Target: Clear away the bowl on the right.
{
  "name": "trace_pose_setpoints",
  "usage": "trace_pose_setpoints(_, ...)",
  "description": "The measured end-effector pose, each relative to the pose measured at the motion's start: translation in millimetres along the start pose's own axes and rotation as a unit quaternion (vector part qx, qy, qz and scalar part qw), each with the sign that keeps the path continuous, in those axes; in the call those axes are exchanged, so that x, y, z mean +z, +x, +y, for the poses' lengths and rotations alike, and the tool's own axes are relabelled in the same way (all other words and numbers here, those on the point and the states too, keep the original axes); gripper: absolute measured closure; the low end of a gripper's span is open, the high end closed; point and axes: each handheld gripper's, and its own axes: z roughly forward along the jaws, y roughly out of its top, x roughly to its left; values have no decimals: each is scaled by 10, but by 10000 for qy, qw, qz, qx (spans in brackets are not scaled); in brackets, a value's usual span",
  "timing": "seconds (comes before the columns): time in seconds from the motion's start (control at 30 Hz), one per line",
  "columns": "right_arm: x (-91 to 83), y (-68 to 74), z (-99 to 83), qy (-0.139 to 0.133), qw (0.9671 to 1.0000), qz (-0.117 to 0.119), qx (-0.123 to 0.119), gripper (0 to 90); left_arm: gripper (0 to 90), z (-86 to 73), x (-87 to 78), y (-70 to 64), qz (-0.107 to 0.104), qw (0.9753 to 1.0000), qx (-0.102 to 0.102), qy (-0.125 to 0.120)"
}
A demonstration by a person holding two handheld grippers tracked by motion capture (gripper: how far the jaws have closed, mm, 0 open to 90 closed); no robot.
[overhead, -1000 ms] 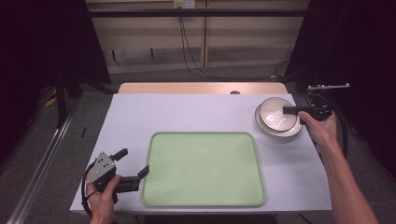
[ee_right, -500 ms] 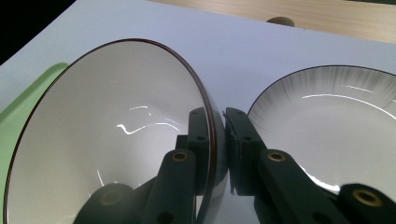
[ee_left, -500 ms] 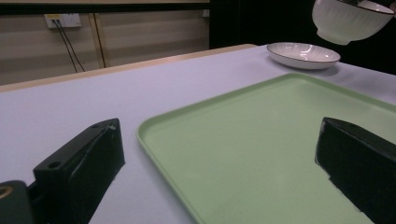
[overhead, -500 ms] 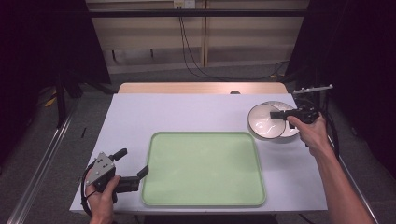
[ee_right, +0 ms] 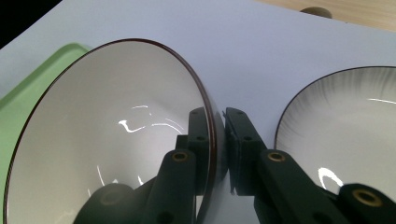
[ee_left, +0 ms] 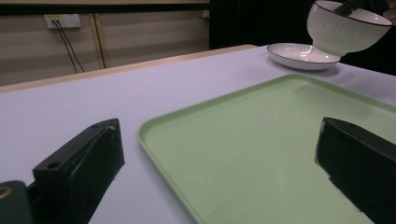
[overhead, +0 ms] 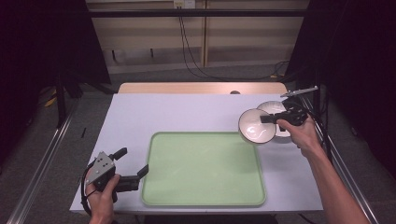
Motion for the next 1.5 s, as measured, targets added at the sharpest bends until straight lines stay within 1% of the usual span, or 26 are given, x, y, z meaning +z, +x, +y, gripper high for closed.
trace_pose_setpoints(0.07,37,38,15,22,10000,44,-72,818,12,-1,-5,-1,6,10000,-23,-13)
trace_pose_setpoints(0.13,48,51,17,22,10000,58,-59,818,12,-2,-7,-3,-3,10000,-35,-20)
trace_pose_setpoints(0.17,75,74,24,45,9999,105,-113,818,12,-3,-8,-2,-7,10000,-30,-20)
trace_pose_setpoints(0.2,75,74,24,45,9999,105,-113,818,12,-4,-13,1,18,10000,-17,-19)
trace_pose_setpoints(0.23,86,88,26,58,9999,106,-94,818,12,-7,-10,0,-2,10000,-44,-23)
trace_pose_setpoints(0.27,94,93,30,80,9998,113,-135,818,12,-10,-5,-1,-13,10000,-65,-15)
trace_pose_setpoints(0.4,127,110,30,65,9999,36,-118,818,12,-7,-6,-1,-12,10000,-32,-6)
trace_pose_setpoints(0.43,152,118,26,130,9998,48,-112,818,11,-8,-7,1,-4,10000,-30,-3)
trace_pose_setpoints(0.5,165,122,25,150,9998,77,-111,818,11,-9,-5,-1,-5,10000,-59,-20)
trace_pose_setpoints(0.53,187,127,21,166,9998,23,-148,818,12,-8,-6,-1,21,10000,-24,-4)
trace_pose_setpoints(0.6,245,125,9,235,9996,48,-121,818,11,-8,-2,-5,-15,10000,-21,10)
trace_pose_setpoints(0.63,245,125,9,235,9996,48,-121,818,11,-7,-2,-5,-20,10000,-6,22)
trace_pose_setpoints(0.67,266,117,4,270,9995,54,-157,818,11,-7,-1,-4,-20,10000,-18,6)
trace_pose_setpoints(0.7,284,121,-3,307,9994,9,-146,818,11,-7,-3,-2,1,10000,-24,-2)
trace_pose_setpoints(0.8,347,125,-18,383,9991,-9,-170,818,10,-7,-8,3,-6,10000,-20,-2)
trace_pose_setpoints(0.83,367,129,-25,361,9992,-29,-168,819,10,-7,-7,0,-10,10000,-42,-18)
trace_pose_setpoints(0.87,388,133,-25,356,9992,-65,-176,818,10,-6,-9,1,-8,10000,-13,-12)
trace_pose_setpoints(0.9,409,133,-24,405,9990,-16,-178,819,11,-8,-8,-5,-14,10000,-34,-21)
trace_pose_setpoints(1.0,464,135,-32,479,9987,-17,-145,818,10,-9,-10,-12,-35,10000,-26,1)
trace_pose_setpoints(1.03,499,127,-37,541,9985,-32,-115,818,10,-8,-9,-11,-29,10000,-19,1)
trace_pose_setpoints(1.17,545,100,-49,565,9984,0,-88,818,10,-12,-13,-9,-17,10000,-52,-11)
trace_pose_setpoints(1.2,577,97,-58,584,9983,-35,-71,818,10,-11,-16,-9,-6,10000,-56,-8)
trace_pose_setpoints(1.27,588,93,-58,595,9982,-18,-105,818,10,-11,-13,-6,-13,10000,-52,-12)
trace_pose_setpoints(1.3,603,103,-60,608,9981,-41,-66,819,10,-11,-11,-4,-13,10000,-50,0)
trace_pose_setpoints(1.4,658,99,-70,621,9980,-76,-51,818,10,-11,-9,-5,-15,10000,-33,11)
trace_pose_setpoints(1.5,681,92,-80,624,9980,-52,-13,818,10,-11,-9,-5,-21,10000,-29,18)
